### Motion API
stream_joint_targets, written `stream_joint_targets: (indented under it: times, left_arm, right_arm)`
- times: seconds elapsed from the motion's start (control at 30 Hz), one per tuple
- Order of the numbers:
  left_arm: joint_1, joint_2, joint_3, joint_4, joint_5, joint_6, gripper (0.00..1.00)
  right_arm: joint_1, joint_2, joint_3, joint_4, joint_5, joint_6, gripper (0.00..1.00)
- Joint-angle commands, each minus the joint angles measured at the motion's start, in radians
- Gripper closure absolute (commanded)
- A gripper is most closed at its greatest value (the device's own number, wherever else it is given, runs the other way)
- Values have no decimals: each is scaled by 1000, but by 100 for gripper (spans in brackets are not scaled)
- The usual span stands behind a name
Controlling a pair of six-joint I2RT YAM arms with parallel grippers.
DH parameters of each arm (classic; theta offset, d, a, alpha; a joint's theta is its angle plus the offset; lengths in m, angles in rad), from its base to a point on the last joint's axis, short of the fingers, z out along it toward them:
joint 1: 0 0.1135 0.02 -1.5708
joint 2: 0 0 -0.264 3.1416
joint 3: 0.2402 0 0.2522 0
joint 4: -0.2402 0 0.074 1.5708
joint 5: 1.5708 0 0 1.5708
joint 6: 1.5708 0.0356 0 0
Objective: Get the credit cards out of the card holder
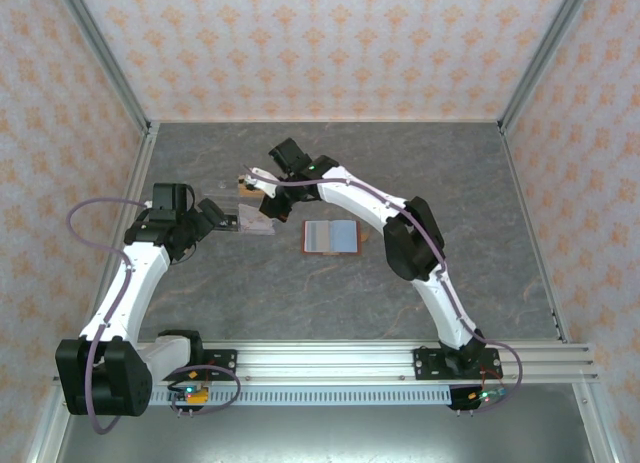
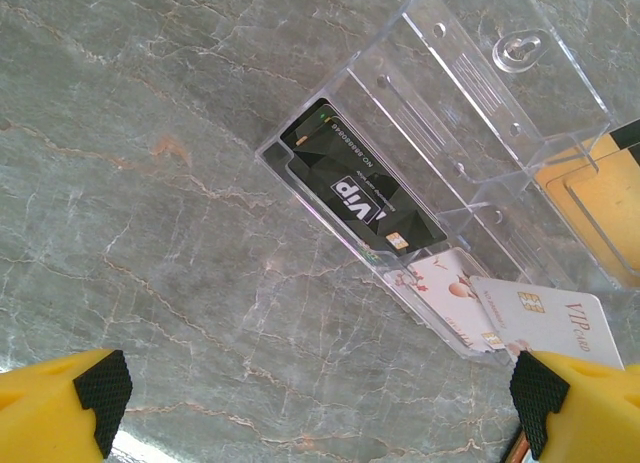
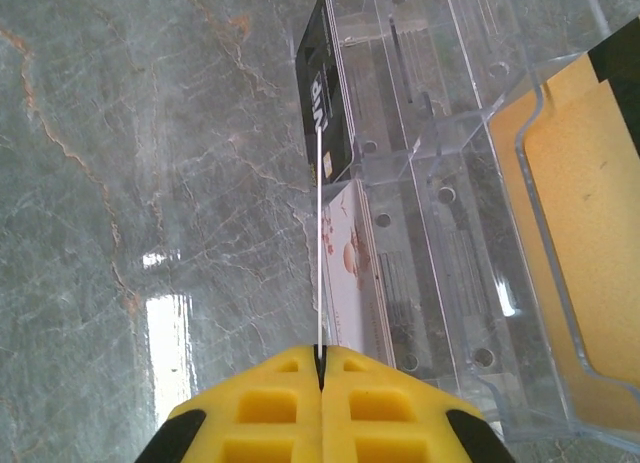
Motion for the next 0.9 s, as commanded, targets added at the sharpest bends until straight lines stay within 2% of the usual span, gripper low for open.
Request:
stream_joint_targets:
  times: [0.0,0.53,0.87]
  left_arm:
    - [8,-21,3,-14,3,22,0]
    - [8,-15,-2,-1,30,26,0]
    - [8,-15,-5,2,36,31,0]
  right_arm:
    - [1,30,37,-35,41,-50,100]
    - [1,79,74,-11,64,-44,98]
    - [1,49,81,5,45,-42,98]
